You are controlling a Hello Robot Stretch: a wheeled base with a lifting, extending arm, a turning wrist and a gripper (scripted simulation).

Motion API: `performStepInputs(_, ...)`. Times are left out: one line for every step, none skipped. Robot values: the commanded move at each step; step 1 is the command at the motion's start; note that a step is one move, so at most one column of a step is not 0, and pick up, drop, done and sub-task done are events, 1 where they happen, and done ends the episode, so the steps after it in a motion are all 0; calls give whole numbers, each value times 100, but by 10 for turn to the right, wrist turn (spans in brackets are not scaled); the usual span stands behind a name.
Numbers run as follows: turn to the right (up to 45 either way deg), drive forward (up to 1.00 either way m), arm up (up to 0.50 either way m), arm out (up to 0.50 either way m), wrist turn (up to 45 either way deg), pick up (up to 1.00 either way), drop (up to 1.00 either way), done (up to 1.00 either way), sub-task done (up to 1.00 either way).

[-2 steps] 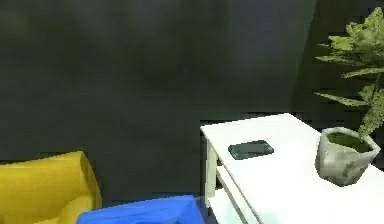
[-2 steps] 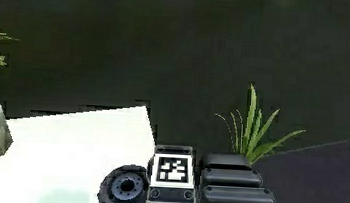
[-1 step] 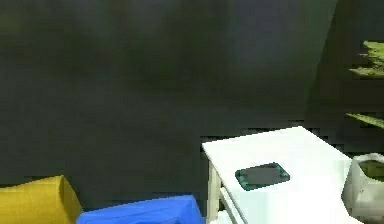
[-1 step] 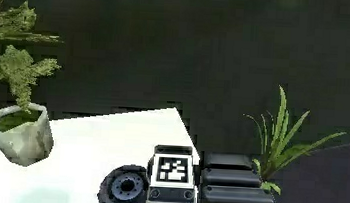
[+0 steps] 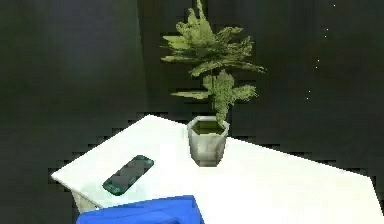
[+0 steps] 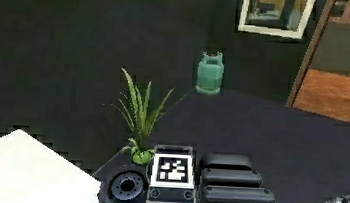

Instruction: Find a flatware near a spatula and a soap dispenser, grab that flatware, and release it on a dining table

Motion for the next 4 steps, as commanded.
performStepInputs(450, 0, 0, 0, 0, 0, 0, 0, 0)
performStepInputs(390, 0, 0, 0, 0, 0, 0, 0, 0)
performStepInputs(-450, 0, 0, 0, 0, 0, 0, 0, 0)
performStepInputs(-450, 0, 0, 0, 0, 0, 0, 0, 0)
